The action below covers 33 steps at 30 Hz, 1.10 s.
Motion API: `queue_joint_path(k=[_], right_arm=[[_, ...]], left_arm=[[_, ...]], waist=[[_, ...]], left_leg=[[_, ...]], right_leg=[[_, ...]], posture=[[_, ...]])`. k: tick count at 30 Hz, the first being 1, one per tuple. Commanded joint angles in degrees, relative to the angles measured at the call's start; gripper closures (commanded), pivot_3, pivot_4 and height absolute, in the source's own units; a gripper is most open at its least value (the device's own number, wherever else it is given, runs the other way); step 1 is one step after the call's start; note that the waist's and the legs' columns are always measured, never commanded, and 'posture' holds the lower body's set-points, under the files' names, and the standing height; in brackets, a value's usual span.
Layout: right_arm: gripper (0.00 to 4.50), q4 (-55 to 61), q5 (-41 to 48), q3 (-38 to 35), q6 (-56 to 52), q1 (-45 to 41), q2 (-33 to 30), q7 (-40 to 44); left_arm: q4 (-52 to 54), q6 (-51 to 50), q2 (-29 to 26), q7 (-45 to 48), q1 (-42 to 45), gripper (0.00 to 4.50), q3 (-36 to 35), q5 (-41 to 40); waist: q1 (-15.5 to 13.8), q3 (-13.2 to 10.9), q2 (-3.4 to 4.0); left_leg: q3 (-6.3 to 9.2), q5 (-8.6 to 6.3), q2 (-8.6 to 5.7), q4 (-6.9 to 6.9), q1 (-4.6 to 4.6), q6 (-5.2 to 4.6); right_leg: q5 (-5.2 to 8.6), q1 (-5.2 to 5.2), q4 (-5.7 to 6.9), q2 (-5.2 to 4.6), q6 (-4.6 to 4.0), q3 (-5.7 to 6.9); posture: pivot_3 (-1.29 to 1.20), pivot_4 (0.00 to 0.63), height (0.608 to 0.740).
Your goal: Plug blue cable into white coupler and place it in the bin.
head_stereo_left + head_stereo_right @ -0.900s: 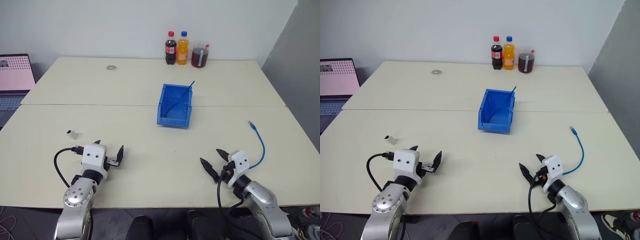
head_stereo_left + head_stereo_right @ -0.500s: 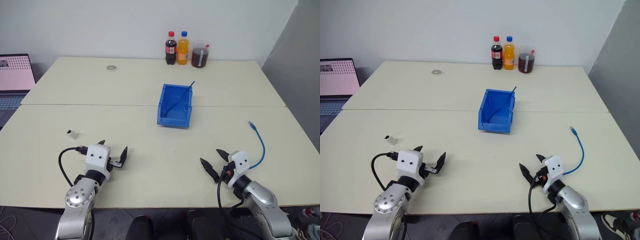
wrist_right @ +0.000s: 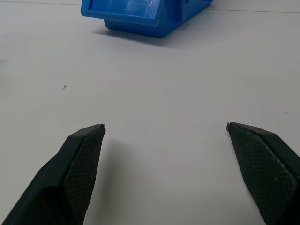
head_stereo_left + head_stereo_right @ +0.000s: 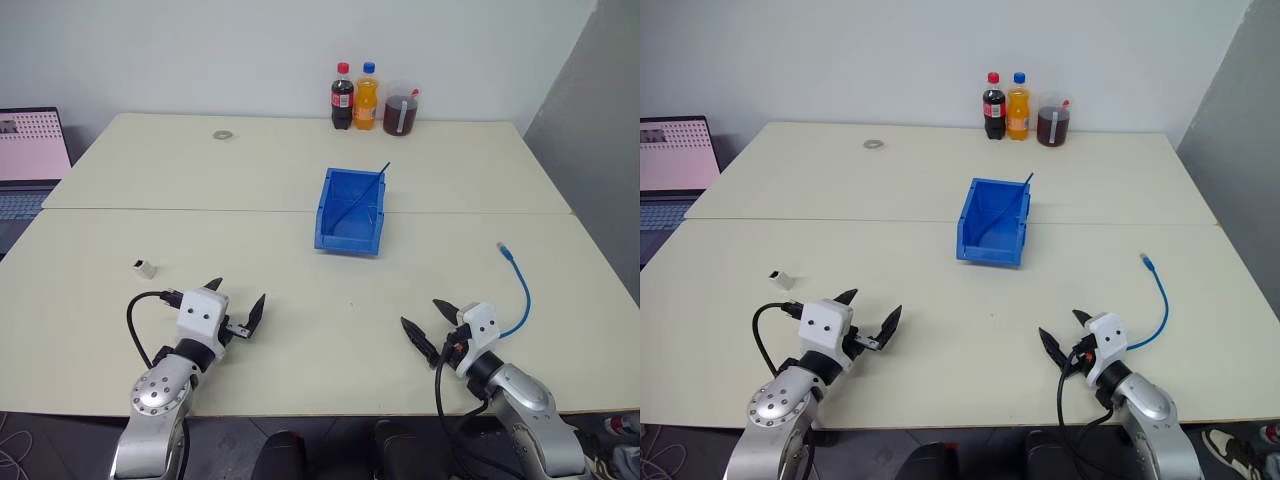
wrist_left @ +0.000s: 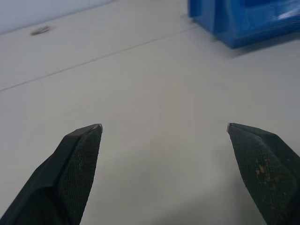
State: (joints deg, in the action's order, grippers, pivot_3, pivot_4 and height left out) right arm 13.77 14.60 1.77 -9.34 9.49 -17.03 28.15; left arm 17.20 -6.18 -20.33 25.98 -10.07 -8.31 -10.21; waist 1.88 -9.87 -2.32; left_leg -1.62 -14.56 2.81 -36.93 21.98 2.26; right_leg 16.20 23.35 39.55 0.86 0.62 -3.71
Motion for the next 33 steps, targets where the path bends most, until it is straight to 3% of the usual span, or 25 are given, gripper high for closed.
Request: queue_joint_path(k=[1,4,8,12,17,21,25,33], right_arm=[[0.1,3.2,0.0,-0.7,0.8,-0.3,-0.7,0.1],[0.1,5.1,0.7,-1.3,0.8,-0.5,-1.3,0.4],[0.1,9.7,2.3,-4.4,-0.4,-0.3,-1.8,-1.3],[0.1,13.5,5.1,-12.4,-5.5,-1.0,-3.0,-5.9],[0.1,12.9,6.8,-20.9,-17.4,-4.8,-8.2,-10.6],[0.1,6.1,6.6,-24.0,-24.7,-9.2,-14.5,-9.9],[0.1,-1.2,8.0,-24.6,-31.7,-13.7,-18.4,-8.6],[0.1,-17.1,5.4,-19.7,-37.0,-22.6,-23.6,-4.6]], left_arm=[[3.9,-1.1,-2.5,5.9,-0.8,0.0,-1.6,-6.7],[5.1,-3.3,-6.0,9.7,1.4,0.0,-1.2,-9.4],[5.1,-9.8,-9.7,10.4,11.4,0.0,2.0,-9.2],[5.4,-21.7,-12.7,13.8,25.1,0.0,8.6,-11.3],[5.4,-30.3,-16.4,22.8,34.6,0.0,14.9,-15.5],[4.5,-30.0,-20.1,29.9,38.5,0.0,20.1,-14.0],[3.5,-27.0,-20.3,32.3,40.2,0.0,22.4,-11.8],[1.3,-21.5,-18.8,33.6,38.9,0.0,23.9,-9.1]], waist=[[0.0,0.0,0.0],[0.0,0.0,0.02],[-0.3,0.0,0.01],[-0.6,0.0,0.01],[0.2,0.0,0.04],[0.5,0.0,0.07],[0.2,-0.1,0.11],[0.2,-0.1,0.16]], left_leg=[[0.0,0.0,0.02,0.0,0.01,0.0],[0.0,0.0,-0.01,-0.01,0.01,0.0],[0.01,0.01,-0.06,-0.04,0.06,-0.01],[0.04,0.02,-0.12,-0.08,0.16,-0.03],[0.07,0.02,-0.17,-0.06,0.36,-0.03],[0.06,0.02,-0.24,-0.01,0.35,-0.03],[-0.02,0.02,-0.25,-0.02,0.38,-0.04],[-0.07,0.02,-0.27,-0.07,0.4,-0.06]], right_leg=[[0.0,0.0,-0.03,0.0,0.01,0.01],[0.0,-0.01,-0.02,0.0,0.0,0.05],[-0.02,-0.03,-0.03,0.06,0.03,0.17],[-0.07,-0.12,-0.14,0.06,0.13,0.31],[-0.18,-0.07,-0.51,0.08,0.3,0.1],[-0.14,-0.02,-0.55,0.17,0.24,0.01],[-0.13,-0.03,-0.54,0.26,0.2,0.14],[-0.19,-0.03,-0.55,0.24,0.24,0.04]], posture=[[0.0,0.15,0.74],[0.0,0.15,0.74],[0.0,0.15,0.74],[0.0,0.15,0.74],[0.0,0.15,0.74],[0.0,0.15,0.74],[0.0,0.15,0.74],[0.0,0.15,0.74]])
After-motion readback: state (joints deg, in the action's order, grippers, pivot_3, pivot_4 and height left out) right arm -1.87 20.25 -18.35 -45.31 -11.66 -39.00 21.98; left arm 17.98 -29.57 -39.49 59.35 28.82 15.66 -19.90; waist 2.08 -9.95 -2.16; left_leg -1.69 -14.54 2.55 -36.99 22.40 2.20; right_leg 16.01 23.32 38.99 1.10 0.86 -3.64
